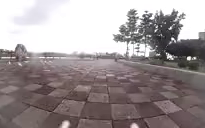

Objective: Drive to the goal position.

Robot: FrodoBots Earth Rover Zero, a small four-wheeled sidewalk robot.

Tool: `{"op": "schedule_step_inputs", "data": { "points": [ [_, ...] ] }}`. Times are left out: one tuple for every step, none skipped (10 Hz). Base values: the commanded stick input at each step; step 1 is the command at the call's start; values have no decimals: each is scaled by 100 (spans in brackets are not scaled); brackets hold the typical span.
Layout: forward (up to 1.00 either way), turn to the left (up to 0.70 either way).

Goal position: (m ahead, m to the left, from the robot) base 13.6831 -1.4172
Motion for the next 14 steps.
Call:
{"op": "schedule_step_inputs", "data": {
  "points": [
    [70,0],
    [70,0],
    [70,0],
    [70,0],
    [70,0],
    [70,0],
    [70,0],
    [70,0],
    [70,0],
    [70,0],
    [70,0],
    [70,0],
    [70,0],
    [70,0]
  ]
}}
